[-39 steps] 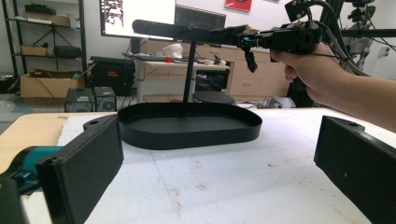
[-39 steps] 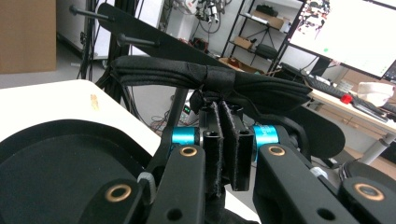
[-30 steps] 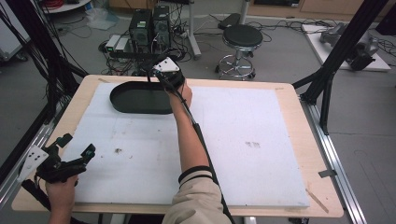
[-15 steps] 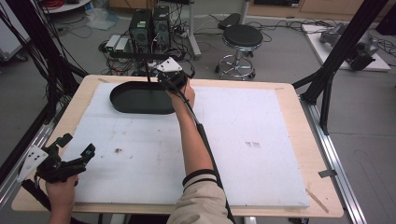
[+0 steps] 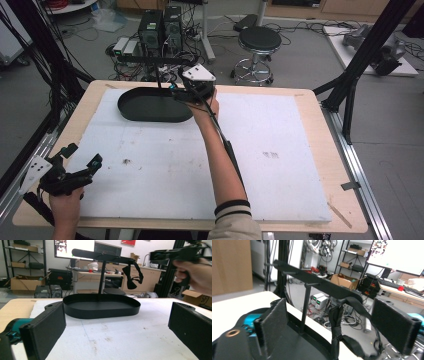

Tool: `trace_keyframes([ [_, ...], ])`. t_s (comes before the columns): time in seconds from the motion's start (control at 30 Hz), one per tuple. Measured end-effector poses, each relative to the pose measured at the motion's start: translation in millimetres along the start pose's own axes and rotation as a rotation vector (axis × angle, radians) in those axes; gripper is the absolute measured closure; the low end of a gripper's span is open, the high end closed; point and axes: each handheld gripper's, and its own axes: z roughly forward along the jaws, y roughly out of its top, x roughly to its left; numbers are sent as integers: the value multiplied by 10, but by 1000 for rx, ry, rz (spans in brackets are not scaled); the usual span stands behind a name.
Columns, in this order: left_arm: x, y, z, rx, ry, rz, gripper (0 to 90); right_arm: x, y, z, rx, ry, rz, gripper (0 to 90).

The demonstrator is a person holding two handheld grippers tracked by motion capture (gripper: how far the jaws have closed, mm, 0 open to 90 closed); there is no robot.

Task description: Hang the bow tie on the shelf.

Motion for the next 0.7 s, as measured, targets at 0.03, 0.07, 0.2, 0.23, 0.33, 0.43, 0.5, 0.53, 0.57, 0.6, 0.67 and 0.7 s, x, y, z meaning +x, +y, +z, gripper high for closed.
trace_keyframes([
  [0.03, -4, -1, 3, 4, 0, 2, 18, -39, 13, -135, -4, 4, -7, 112],
  [0.07, -7, -3, 6, 7, -1, 5, 18, -39, 13, -135, -4, 4, -7, 112],
  [0.2, -18, -5, 8, 14, 3, 11, 17, -129, 48, -520, -38, 8, 2, 108],
  [0.23, -18, -5, 8, 14, 3, 11, 17, -129, 48, -520, -38, 8, 2, 108],
  [0.33, -24, -6, 7, 20, 3, 16, 17, -194, 53, -756, -66, 22, 26, 109],
  [0.43, -28, -15, 11, 26, 6, 19, 18, -261, 46, -936, -83, 20, 33, 109],
  [0.5, -37, -17, 12, 28, 7, 20, 18, -308, 40, -1063, -96, 16, 57, 109],
  [0.53, -39, -18, 12, 30, 7, 25, 18, -336, 32, -1120, -100, 13, 61, 109],
  [0.57, -40, -18, 12, 32, 7, 25, 17, -362, 17, -1173, -106, 7, 61, 109],
  [0.6, -41, -18, 13, 33, 7, 25, 17, -384, 3, -1219, -99, 5, 67, 109],
  [0.67, -44, -19, 15, 32, 7, 23, 18, -428, -33, -1318, -99, -1, 69, 109],
  [0.7, -45, -20, 18, 31, 6, 21, 17, -436, -46, -1361, -101, -6, 78, 109],
])
